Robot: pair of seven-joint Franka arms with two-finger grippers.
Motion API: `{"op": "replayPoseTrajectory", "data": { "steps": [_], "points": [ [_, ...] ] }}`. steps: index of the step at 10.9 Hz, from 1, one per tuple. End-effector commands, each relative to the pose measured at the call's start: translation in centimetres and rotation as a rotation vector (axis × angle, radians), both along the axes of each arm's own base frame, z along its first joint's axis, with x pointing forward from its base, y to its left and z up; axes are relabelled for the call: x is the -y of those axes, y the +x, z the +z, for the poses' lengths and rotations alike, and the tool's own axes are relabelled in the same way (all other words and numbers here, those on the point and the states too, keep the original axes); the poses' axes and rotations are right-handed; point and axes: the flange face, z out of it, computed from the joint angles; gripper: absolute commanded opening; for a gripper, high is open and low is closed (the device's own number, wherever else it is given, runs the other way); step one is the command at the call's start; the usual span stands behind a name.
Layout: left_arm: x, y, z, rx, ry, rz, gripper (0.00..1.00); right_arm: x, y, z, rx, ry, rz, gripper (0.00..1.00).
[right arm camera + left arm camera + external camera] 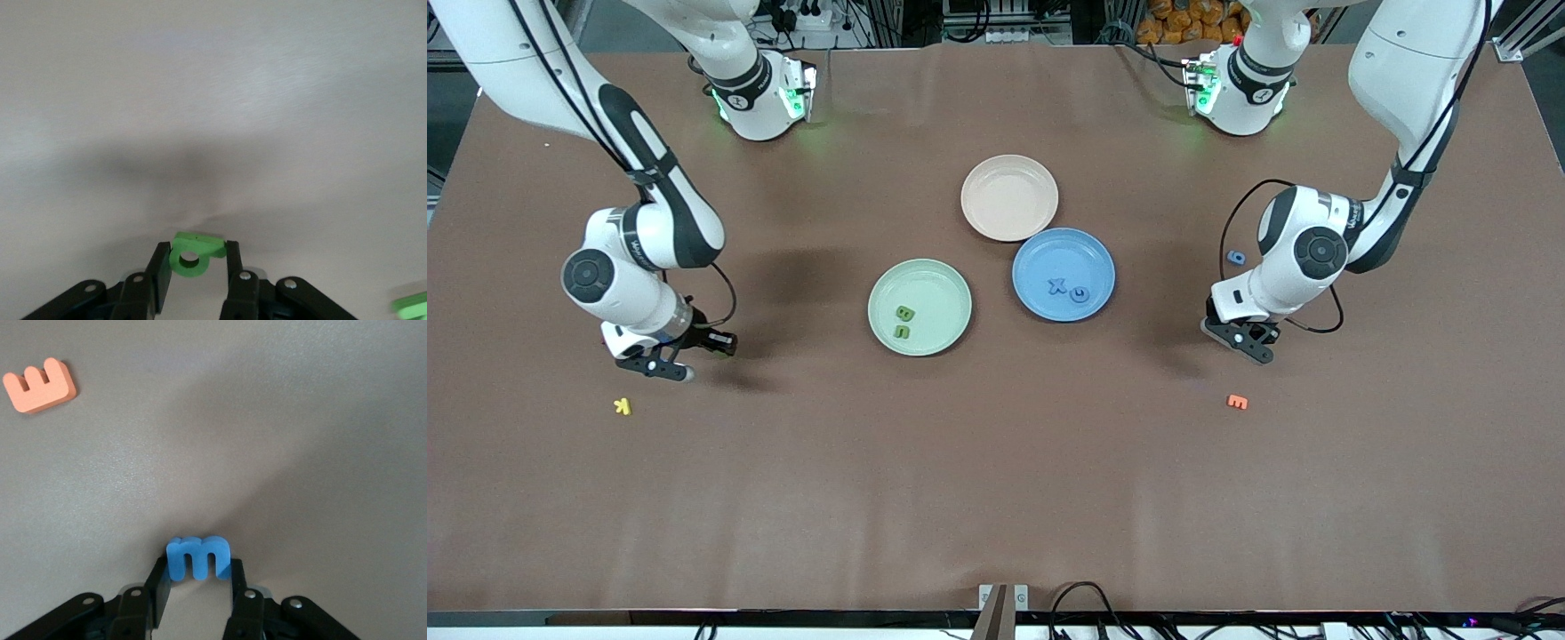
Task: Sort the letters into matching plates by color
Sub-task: 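Close the right gripper on the green letter while the left lowers onto m, then carry the green letter to the green plate while the left carries m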
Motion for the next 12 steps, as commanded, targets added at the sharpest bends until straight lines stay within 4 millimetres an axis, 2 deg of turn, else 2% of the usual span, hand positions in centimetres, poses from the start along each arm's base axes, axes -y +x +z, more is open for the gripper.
{"op": "replayPoseTrajectory", "data": {
  "steps": [1, 4, 7, 10, 12],
  "points": [
    [-0.1, 0.3, -0.2, 0.005, -0.015, 0.023, 0.0, -5.0, -0.5, 1.2, 0.0, 0.032, -0.064, 0.19],
    [0.1, 0.4, 0.1, 0.01, -0.015, 0.041, 0.0, -10.3, -0.9, 3.4, -0.023, 0.065, -0.106, 0.2],
    [0.4, 1.0, 1.2, 0.029, -0.015, 0.053, 0.0, -17.5, -2.5, 5.4, -0.072, 0.076, -0.105, 0.2],
    [1.3, 1.5, 2.2, 0.02, -0.01, 0.071, 0.0, -23.3, -4.3, 5.9, -0.075, 0.087, -0.097, 0.2],
    [3.2, 1.8, 3.0, 0.009, -0.012, 0.093, 0.0, -26.6, -5.2, 5.9, -0.076, 0.088, -0.108, 0.21]
  ]
}}
